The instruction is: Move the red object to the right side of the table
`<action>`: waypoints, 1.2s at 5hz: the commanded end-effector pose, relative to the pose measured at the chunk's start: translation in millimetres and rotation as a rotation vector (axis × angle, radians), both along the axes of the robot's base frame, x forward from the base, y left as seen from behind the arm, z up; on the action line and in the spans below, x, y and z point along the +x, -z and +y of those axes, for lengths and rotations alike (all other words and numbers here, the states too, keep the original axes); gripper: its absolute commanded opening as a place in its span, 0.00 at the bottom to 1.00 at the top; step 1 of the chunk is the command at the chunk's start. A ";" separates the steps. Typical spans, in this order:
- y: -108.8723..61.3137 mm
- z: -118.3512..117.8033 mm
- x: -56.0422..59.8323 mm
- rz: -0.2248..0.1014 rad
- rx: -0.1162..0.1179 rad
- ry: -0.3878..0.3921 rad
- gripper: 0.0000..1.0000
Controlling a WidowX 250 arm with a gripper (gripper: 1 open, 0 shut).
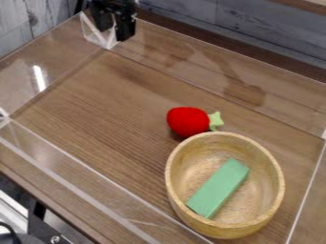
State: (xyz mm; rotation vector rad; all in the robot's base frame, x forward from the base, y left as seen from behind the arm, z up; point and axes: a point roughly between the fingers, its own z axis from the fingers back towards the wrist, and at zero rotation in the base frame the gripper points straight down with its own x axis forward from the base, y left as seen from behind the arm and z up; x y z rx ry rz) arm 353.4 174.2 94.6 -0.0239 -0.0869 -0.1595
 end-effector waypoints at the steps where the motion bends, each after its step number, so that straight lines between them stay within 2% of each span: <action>1: -15.6 14.1 9.0 -0.065 0.040 -0.002 1.00; 3: -3.4 -12.5 2.3 -0.015 0.014 0.100 1.00; 5: 6.5 -39.3 -3.7 0.018 -0.011 0.190 1.00; 6: 5.0 -64.2 -10.2 0.020 -0.020 0.315 1.00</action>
